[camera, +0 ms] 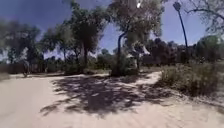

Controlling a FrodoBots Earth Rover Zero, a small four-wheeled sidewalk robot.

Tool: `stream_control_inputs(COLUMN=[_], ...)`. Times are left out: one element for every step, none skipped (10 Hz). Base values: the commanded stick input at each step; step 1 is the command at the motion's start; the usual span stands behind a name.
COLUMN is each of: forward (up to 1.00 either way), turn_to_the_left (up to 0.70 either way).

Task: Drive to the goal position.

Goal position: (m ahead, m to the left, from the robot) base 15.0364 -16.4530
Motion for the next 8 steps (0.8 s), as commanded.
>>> stream_control_inputs(forward=[0.85, 0.85, 0.85, 0.85, 0.85, 0.85, 0.85, 0.85], turn_to_the_left=[0.19, 0.0, 0.0, 0.0, 0.0, 0.0, 0.0, 0.0])
